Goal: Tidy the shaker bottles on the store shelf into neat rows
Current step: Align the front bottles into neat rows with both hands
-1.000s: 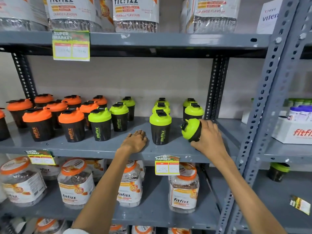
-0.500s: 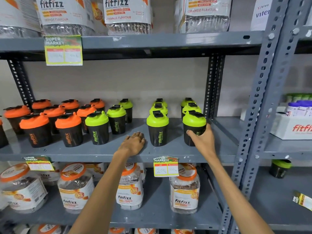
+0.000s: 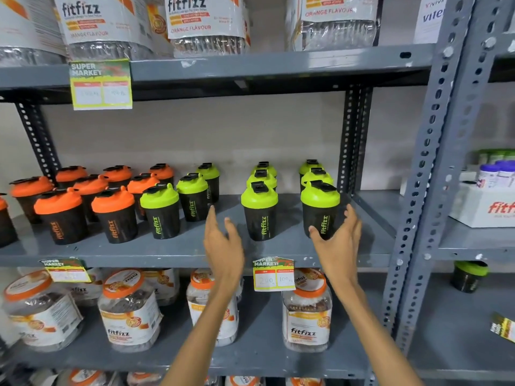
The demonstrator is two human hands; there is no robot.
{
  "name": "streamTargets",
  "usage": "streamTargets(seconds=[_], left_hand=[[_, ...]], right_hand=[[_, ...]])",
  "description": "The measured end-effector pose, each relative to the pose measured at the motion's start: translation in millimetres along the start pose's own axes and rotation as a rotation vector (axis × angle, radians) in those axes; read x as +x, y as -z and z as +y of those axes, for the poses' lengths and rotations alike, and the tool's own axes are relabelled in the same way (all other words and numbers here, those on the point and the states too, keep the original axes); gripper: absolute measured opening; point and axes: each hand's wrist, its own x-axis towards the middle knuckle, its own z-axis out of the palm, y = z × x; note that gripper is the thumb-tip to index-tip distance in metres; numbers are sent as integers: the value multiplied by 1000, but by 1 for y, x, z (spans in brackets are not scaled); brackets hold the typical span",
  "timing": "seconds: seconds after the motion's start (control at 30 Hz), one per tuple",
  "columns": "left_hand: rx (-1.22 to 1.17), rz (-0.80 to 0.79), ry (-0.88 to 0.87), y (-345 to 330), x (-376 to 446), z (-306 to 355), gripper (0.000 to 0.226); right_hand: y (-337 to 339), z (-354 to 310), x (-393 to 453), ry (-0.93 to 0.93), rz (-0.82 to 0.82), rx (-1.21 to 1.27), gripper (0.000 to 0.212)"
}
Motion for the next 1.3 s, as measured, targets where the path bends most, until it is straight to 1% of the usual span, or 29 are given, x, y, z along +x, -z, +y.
streamTargets(seconds=[0.07, 0.17, 0.27, 0.37, 0.43, 0.6, 0.7, 0.77, 0.87, 1.03, 1.3], left_hand=[[-79, -15, 50, -15, -21, 19, 68], [-92, -81, 117, -44, -33, 38, 89], [-112, -83, 180, -66, -33, 51, 101], [-84, -75, 258, -80, -26, 54, 108], [-69, -69, 293, -84, -21, 52, 106], [-26, -29, 282, -85, -17, 41, 79], [-29, -80, 251, -82, -17, 39, 71], [-40, -127, 218, -79, -17, 35, 66], [-42, -169, 176, -73, -14, 27, 63], [-64, -173, 155, -63, -12, 23, 63], [-53, -183, 113, -59, -18, 23, 64]], right_hand=[[-9, -5, 0, -8, -1, -17, 98], [-21, -11, 6, -23, 5, -59, 103], [-28, -12, 14, -47, -32, -88, 105], [-32, -10, 21, -65, -58, -85, 100], [-33, -11, 22, -72, -49, -63, 93], [-35, -7, 21, -59, -18, -26, 82], [-32, -5, 23, -60, -12, -5, 75], [-27, -4, 23, -50, -1, 3, 77], [-20, 0, 23, -20, 33, 0, 81], [-13, 6, 23, -11, 45, -41, 89], [-11, 6, 20, 2, 21, -57, 90]])
